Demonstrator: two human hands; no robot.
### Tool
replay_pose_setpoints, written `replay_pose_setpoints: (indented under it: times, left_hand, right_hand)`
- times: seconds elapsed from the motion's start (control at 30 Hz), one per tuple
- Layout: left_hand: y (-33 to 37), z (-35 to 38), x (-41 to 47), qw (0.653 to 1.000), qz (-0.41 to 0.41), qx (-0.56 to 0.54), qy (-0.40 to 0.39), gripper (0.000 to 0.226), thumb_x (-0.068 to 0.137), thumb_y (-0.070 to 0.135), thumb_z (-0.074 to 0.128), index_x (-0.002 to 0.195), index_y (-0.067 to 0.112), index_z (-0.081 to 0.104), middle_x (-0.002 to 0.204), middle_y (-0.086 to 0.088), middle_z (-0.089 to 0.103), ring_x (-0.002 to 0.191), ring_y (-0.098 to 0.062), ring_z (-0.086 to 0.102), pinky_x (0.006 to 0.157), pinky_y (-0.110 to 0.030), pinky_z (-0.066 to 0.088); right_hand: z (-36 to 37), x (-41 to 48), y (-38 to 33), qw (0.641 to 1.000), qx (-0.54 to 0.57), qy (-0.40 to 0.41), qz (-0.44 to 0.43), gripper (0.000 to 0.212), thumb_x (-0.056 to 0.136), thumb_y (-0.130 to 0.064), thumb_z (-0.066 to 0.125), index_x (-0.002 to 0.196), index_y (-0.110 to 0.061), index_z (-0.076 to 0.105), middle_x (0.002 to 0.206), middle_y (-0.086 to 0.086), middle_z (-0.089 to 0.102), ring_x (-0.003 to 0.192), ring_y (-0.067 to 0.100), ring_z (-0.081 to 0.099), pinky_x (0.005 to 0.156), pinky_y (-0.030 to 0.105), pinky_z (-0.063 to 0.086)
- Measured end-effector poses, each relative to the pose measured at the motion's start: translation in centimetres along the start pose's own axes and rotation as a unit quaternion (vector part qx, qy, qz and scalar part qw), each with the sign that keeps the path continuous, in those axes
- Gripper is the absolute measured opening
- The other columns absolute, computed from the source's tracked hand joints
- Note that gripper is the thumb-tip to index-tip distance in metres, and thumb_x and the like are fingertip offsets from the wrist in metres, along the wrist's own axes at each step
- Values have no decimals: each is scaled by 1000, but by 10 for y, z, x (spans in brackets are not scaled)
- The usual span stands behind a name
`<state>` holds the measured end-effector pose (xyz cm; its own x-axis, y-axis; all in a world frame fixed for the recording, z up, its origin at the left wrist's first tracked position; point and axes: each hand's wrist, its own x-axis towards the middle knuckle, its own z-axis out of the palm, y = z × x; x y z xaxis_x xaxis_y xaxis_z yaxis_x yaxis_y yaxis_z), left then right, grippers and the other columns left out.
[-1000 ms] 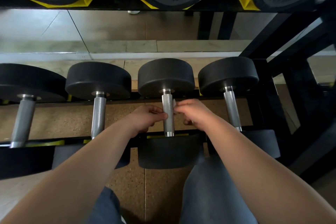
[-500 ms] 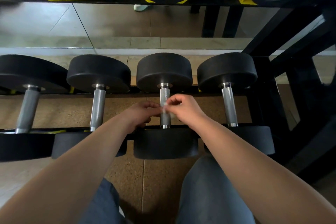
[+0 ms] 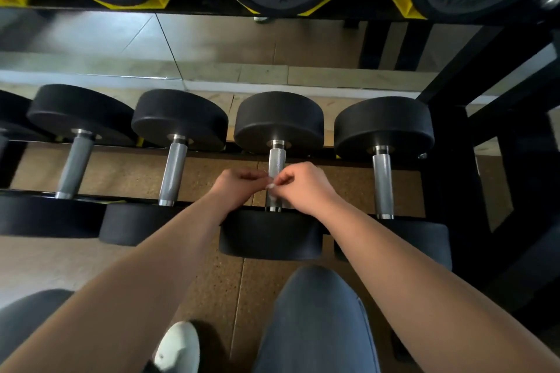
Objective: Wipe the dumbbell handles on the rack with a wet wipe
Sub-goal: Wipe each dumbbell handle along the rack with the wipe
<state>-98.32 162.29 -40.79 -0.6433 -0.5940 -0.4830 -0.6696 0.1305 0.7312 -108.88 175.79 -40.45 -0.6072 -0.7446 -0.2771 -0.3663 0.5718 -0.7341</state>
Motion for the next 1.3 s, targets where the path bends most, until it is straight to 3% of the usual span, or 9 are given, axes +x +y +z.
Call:
replay_pose_setpoints:
  times: [0.17,0.23,0.33,0.53,0.7,0.83,1.03,1.17,1.3]
  left_hand:
    - [-2,-1,3,999,-6,-26,33,19,85,47,76,97,32,80,102,10,69,98,-10,60,80,-28,43]
    - [-3,-2,4,999,-8,-23,40,20,89,46,72,93,29,79,101,6,70,90,-11,60,68,-26,43]
    - [-9,-13,1,998,20,-28,57,21,97,41,63,95,25,77,80,3,67,66,-11,57,56,-25,41]
    - [-32,-100,-16,982,159,81,64,19,100,29,57,110,36,71,96,10,70,69,-2,60,52,-15,40]
    - [-67,-179,1,974,167,147,45,18,97,29,60,105,39,73,103,12,68,80,4,57,61,-12,39]
    - [-85,-213,13,970,179,161,14,20,96,33,61,112,32,74,101,11,65,76,6,51,61,-12,37]
    - [-94,-227,22,957,209,187,-77,28,96,34,62,122,31,70,110,13,64,101,-6,58,78,-23,42]
    - [-94,-225,33,949,223,190,-113,23,98,34,61,117,30,72,111,11,68,103,-8,63,76,-22,47]
    - [-94,-225,43,951,213,172,-145,21,98,30,62,115,28,74,117,8,70,111,-11,63,95,-28,49]
  right_hand:
    - [10,10,-9,996,16,90,-1,7,91,-27,77,98,-29,78,110,-5,73,99,9,68,72,18,50]
    - [9,19,-17,992,4,127,-3,7,93,-24,74,96,-27,79,102,-6,74,93,8,68,68,16,47]
    - [16,28,-37,983,-35,178,-16,11,97,-24,70,100,-27,80,101,-6,74,93,10,68,72,20,50]
    - [55,28,-88,991,48,125,-25,14,98,-30,69,111,-29,74,109,-9,70,102,10,64,88,29,54]
    - [109,39,-129,986,89,137,18,7,100,-27,64,107,-30,66,101,-11,66,93,5,62,69,18,44]
    - [143,50,-157,980,99,167,38,10,99,-28,65,109,-30,66,99,-13,65,90,2,61,67,16,43]
    - [161,55,-172,963,81,241,87,10,99,-25,65,107,-30,66,101,-11,66,87,2,61,64,17,44]
    - [163,49,-173,982,-20,149,116,16,94,-19,70,91,-34,65,93,-15,64,84,3,60,63,18,41]
    - [154,36,-179,988,-49,43,143,17,86,-19,79,87,-34,71,93,-14,68,88,3,63,71,21,45]
